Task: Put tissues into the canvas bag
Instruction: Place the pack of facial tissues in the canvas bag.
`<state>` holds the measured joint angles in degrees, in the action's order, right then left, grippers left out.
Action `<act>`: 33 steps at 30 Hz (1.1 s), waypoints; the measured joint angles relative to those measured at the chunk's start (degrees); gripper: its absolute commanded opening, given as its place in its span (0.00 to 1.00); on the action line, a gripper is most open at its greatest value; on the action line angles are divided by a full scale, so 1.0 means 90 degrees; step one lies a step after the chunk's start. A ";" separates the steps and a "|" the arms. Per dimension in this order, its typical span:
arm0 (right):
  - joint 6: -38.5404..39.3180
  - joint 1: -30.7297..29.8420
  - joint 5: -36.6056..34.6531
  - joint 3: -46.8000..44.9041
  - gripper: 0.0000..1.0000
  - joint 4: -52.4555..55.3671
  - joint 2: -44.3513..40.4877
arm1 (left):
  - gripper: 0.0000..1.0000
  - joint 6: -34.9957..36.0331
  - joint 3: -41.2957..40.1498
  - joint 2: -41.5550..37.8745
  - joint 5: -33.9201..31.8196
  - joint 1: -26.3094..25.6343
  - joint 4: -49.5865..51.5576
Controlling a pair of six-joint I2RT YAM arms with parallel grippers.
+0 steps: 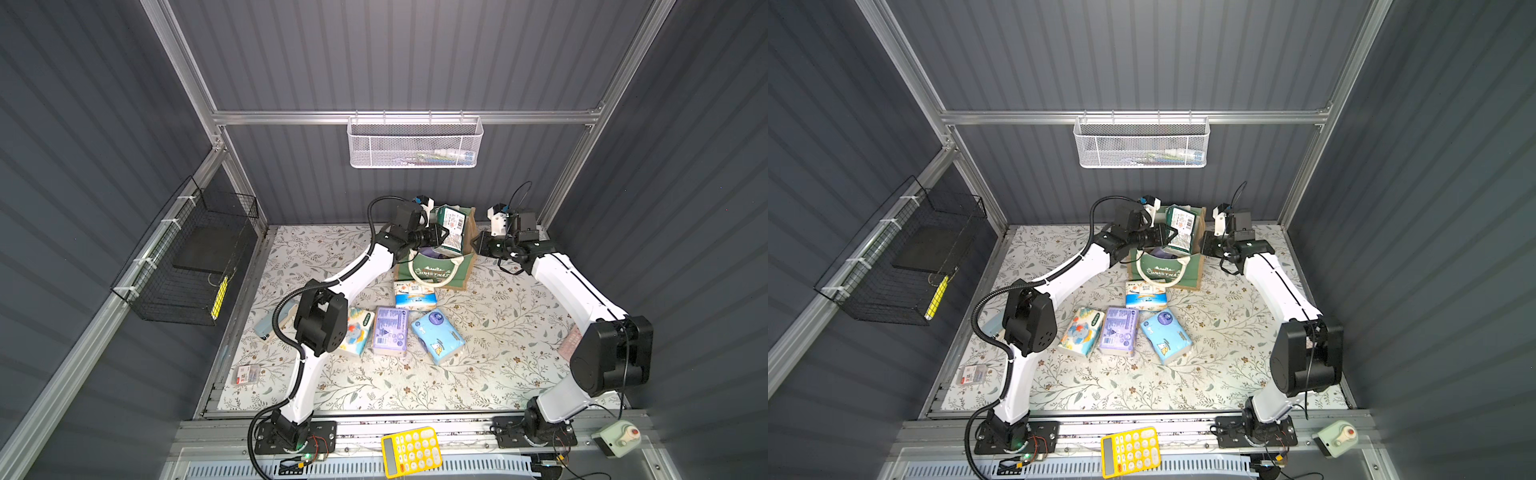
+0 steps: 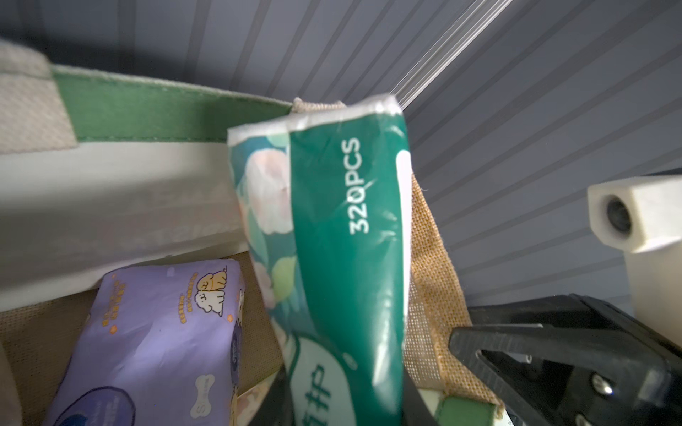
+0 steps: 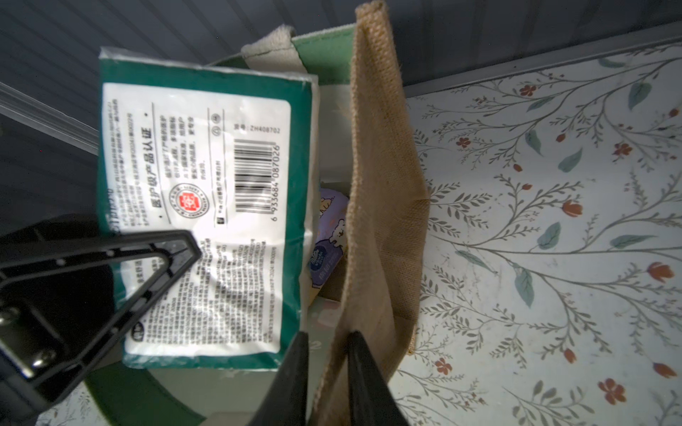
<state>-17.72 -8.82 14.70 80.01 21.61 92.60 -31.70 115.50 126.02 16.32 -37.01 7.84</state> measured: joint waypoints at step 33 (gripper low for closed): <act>-0.0236 -0.0418 0.0325 0.0197 0.00 0.0772 -0.0449 | 0.42 -0.0119 0.0644 0.0823 0.0376 0.0000 0.0775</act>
<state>-19.84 -12.58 17.63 81.78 28.56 88.55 -32.77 121.30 133.43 19.70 -37.01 14.81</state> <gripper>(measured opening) 0.050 0.421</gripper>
